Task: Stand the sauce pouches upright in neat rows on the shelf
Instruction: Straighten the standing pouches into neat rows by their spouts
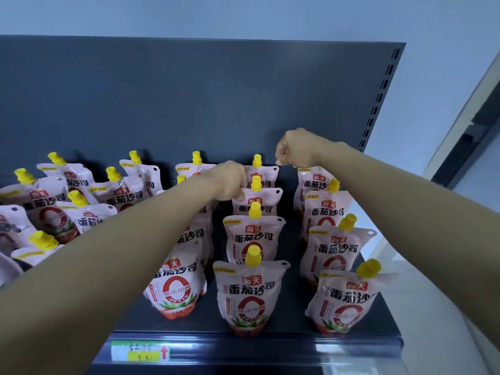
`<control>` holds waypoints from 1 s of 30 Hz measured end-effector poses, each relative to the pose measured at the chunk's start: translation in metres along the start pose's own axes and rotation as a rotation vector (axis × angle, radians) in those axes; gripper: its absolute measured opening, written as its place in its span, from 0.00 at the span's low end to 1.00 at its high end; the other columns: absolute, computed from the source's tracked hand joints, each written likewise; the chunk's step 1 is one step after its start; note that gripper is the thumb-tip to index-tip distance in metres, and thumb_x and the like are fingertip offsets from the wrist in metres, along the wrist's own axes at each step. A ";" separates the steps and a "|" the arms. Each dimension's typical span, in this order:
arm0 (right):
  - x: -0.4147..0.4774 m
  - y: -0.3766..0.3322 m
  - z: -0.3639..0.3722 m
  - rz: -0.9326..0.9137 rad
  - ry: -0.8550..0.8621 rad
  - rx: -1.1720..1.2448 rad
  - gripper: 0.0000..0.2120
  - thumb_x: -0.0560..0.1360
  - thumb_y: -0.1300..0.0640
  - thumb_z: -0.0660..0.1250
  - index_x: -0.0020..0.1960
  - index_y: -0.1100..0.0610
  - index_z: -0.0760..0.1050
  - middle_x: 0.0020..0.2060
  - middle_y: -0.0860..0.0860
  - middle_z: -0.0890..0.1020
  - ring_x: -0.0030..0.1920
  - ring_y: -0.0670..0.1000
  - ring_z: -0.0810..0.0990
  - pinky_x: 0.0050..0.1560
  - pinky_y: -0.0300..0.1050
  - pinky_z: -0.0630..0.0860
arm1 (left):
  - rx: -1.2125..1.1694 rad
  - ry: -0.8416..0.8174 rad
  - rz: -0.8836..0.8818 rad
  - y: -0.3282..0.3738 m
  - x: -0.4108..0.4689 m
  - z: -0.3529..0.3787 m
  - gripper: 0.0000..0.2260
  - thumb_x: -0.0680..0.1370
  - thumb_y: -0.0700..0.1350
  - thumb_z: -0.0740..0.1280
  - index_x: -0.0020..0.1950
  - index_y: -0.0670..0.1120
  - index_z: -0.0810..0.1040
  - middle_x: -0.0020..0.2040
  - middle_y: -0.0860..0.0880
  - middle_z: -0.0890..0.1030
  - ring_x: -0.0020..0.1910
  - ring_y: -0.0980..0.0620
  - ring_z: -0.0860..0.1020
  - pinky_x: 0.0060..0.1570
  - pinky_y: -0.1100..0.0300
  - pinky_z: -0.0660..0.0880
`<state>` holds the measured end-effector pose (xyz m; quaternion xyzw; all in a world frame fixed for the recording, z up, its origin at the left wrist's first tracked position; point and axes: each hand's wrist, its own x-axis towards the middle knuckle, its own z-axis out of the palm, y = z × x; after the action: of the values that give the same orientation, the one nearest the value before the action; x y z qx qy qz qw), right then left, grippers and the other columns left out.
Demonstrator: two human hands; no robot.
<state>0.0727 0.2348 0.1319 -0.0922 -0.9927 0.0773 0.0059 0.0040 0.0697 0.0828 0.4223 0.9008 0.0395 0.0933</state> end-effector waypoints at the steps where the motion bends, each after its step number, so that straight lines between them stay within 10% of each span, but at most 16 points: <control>1: -0.002 -0.001 -0.001 -0.004 0.002 -0.002 0.11 0.77 0.58 0.66 0.55 0.62 0.81 0.52 0.58 0.83 0.42 0.54 0.78 0.55 0.51 0.78 | -0.007 -0.005 -0.003 0.001 -0.001 0.000 0.23 0.73 0.41 0.70 0.25 0.44 0.59 0.28 0.48 0.60 0.30 0.48 0.60 0.29 0.59 0.58; 5: -0.007 -0.007 -0.004 -0.038 0.005 -0.009 0.11 0.77 0.59 0.65 0.55 0.62 0.81 0.49 0.57 0.84 0.42 0.53 0.78 0.53 0.49 0.77 | -0.043 -0.017 -0.009 -0.001 -0.006 -0.003 0.15 0.73 0.41 0.70 0.29 0.41 0.71 0.31 0.48 0.68 0.33 0.47 0.67 0.34 0.59 0.65; 7: -0.010 -0.014 -0.006 -0.079 0.015 -0.006 0.10 0.76 0.60 0.65 0.54 0.62 0.82 0.42 0.55 0.83 0.43 0.54 0.79 0.53 0.49 0.78 | -0.106 0.047 0.003 -0.004 -0.018 -0.016 0.05 0.73 0.41 0.71 0.46 0.41 0.82 0.41 0.48 0.77 0.43 0.47 0.75 0.46 0.60 0.71; 10: -0.008 -0.034 -0.006 -0.171 0.024 0.024 0.10 0.76 0.62 0.65 0.52 0.63 0.83 0.39 0.52 0.82 0.41 0.51 0.79 0.49 0.46 0.78 | -0.166 0.199 -0.039 -0.013 -0.047 -0.042 0.11 0.73 0.39 0.69 0.55 0.43 0.81 0.47 0.48 0.80 0.49 0.49 0.78 0.48 0.63 0.71; 19: -0.004 -0.131 0.011 -0.435 -0.218 0.033 0.06 0.73 0.57 0.70 0.48 0.57 0.83 0.31 0.44 0.79 0.33 0.45 0.77 0.36 0.37 0.71 | -0.392 0.297 -0.126 -0.056 -0.158 -0.048 0.06 0.71 0.47 0.73 0.45 0.46 0.84 0.41 0.49 0.84 0.38 0.55 0.79 0.44 0.61 0.74; 23: -0.001 -0.155 0.028 -0.367 -0.426 -0.053 0.12 0.72 0.52 0.72 0.54 0.55 0.81 0.44 0.48 0.81 0.44 0.50 0.81 0.45 0.40 0.78 | -0.528 0.105 -0.147 -0.079 -0.182 -0.033 0.10 0.66 0.51 0.76 0.45 0.50 0.84 0.42 0.55 0.85 0.45 0.59 0.81 0.54 0.60 0.74; 26: 0.001 -0.166 0.044 -0.310 -0.431 -0.077 0.05 0.71 0.55 0.73 0.40 0.51 0.77 0.34 0.46 0.76 0.40 0.51 0.76 0.38 0.39 0.74 | -0.455 -0.070 -0.127 -0.088 -0.180 -0.011 0.09 0.66 0.47 0.76 0.45 0.52 0.82 0.37 0.58 0.82 0.40 0.59 0.79 0.49 0.64 0.73; 30: -0.005 -0.173 0.061 -0.239 -0.372 -0.153 0.08 0.70 0.54 0.72 0.38 0.55 0.74 0.34 0.52 0.73 0.36 0.52 0.70 0.34 0.43 0.65 | -0.398 -0.101 -0.043 -0.090 -0.174 0.017 0.17 0.70 0.42 0.74 0.26 0.49 0.70 0.25 0.54 0.67 0.34 0.53 0.69 0.41 0.59 0.66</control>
<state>0.0441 0.0563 0.0980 0.0418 -0.9836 0.0161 -0.1750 0.0486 -0.1219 0.0761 0.3778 0.8781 0.1934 0.2208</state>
